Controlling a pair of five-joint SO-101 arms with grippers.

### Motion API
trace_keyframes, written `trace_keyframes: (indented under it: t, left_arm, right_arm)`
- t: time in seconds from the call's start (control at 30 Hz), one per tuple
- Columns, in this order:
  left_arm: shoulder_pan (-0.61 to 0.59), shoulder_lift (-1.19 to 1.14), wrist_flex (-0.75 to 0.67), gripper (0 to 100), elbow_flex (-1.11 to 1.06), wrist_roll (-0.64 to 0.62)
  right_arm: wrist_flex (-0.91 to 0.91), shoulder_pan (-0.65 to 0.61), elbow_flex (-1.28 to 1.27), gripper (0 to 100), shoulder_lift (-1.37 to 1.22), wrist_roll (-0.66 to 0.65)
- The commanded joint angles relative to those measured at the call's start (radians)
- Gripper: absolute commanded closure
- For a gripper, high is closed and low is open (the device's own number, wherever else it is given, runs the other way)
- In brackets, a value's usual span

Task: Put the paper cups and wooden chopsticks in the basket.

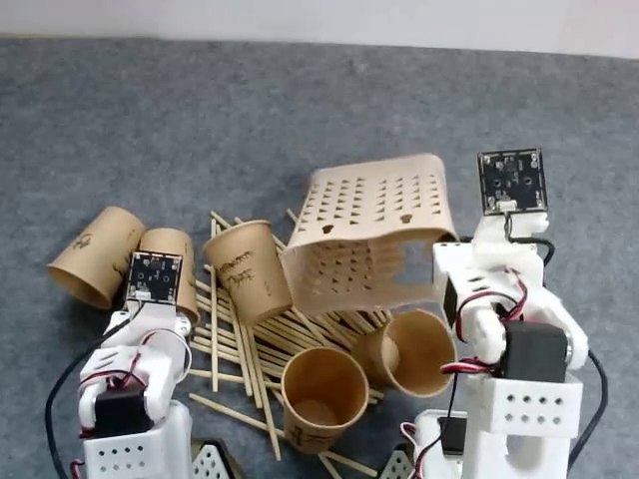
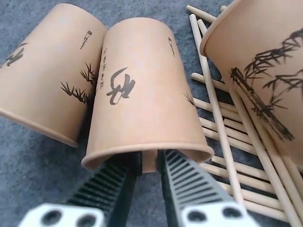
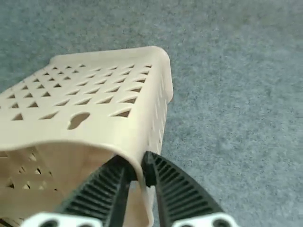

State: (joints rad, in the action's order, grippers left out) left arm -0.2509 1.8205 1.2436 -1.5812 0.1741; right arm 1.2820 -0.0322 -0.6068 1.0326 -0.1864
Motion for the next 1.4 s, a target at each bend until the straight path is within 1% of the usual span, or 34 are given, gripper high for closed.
trace_keyframes:
  t: [0.0, 0.2, 0.3, 0.37, 0.57, 0.7, 0.83, 0.97, 1.07, 1.27, 1.37]
  left_arm:
    - [-0.007, 0.008, -0.018, 93, 0.007, -0.003]
    - [-0.008, 0.008, -0.018, 93, 0.007, -0.003]
    - [-0.008, 0.008, -0.018, 93, 0.007, -0.003]
    - [-0.008, 0.008, -0.018, 93, 0.007, -0.003]
    - [-0.010, 0.008, -0.018, 93, 0.007, -0.003]
    - [-0.010, 0.008, -0.018, 93, 0.007, -0.003]
    - [-0.010, 0.008, -0.018, 93, 0.007, -0.003]
    - [-0.010, 0.008, -0.018, 93, 0.007, -0.003]
    - [-0.010, 0.008, -0.018, 93, 0.007, -0.003]
    - [-0.010, 0.008, -0.018, 93, 0.007, -0.003]
    - [-0.010, 0.008, -0.018, 93, 0.007, -0.003]
  right_arm:
    - [0.030, 0.051, 0.105, 99.2, 0.002, 0.009]
    - [0.134, 0.156, 0.280, 99.2, -0.216, 0.009]
    - [0.196, 0.188, 0.400, 99.2, -0.305, 0.009]
    - [0.205, 0.199, 0.458, 99.2, -0.335, 0.009]
    - [0.193, 0.242, 0.532, 99.2, -0.424, 0.025]
    - [0.105, 0.320, 0.532, 99.2, -0.499, 0.044]
    - [0.054, 0.363, 0.535, 99.2, -0.588, 0.041]
    - [0.050, 0.361, 0.538, 99.2, -0.638, 0.037]
    - [-0.008, 0.357, 0.538, 99.2, -0.648, 0.037]
    - [-0.136, 0.295, 0.530, 99.2, -0.651, 0.037]
    - [-0.163, 0.275, 0.526, 99.2, -0.661, 0.044]
